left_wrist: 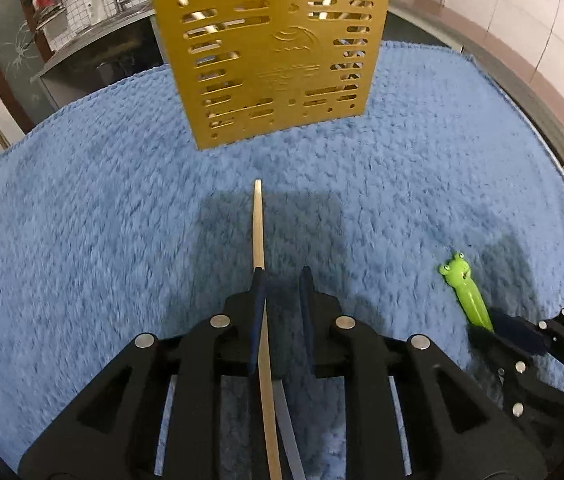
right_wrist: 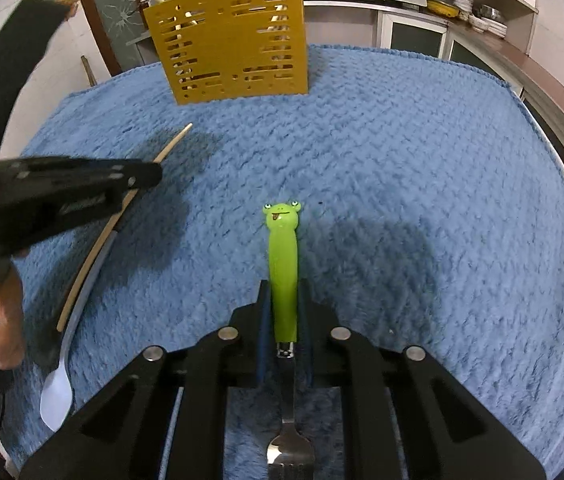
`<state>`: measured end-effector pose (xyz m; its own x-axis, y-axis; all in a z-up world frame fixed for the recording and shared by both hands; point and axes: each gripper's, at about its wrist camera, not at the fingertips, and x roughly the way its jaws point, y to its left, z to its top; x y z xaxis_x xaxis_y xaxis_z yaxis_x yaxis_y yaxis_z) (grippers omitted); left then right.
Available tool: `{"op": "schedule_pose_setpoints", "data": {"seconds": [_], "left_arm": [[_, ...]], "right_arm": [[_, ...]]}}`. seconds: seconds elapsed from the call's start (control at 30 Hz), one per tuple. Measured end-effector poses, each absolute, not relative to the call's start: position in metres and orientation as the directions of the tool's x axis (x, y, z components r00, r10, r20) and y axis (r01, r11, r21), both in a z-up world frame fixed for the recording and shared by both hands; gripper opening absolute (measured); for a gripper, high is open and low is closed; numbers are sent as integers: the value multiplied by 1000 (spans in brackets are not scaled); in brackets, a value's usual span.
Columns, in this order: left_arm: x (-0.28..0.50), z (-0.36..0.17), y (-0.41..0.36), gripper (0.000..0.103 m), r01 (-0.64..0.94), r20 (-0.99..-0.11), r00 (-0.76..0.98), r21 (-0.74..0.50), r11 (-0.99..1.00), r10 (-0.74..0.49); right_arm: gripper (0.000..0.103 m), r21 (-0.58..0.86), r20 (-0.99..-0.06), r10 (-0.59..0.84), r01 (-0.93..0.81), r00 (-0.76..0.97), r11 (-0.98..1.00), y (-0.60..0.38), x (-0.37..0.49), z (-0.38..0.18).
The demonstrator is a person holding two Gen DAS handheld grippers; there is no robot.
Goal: Organize utensils
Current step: 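Lift the left tool's chopstick over the holder while the right tool carries the frog fork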
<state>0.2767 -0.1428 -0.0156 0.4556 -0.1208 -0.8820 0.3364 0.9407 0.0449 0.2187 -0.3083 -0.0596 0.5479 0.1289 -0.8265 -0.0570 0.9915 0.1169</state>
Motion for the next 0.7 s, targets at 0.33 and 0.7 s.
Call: {"op": "schedule_pose_setpoints", "data": {"seconds": [0.33, 0.7], "left_arm": [[299, -26, -145, 16, 351, -906, 417, 83, 933, -76], [269, 3, -71, 4, 271, -885, 441, -27, 962, -149]], "right_arm": [[14, 106, -833, 128, -71, 537, 992, -305, 224, -62], [14, -62, -901, -11, -103, 433, 993, -281, 238, -57]]}}
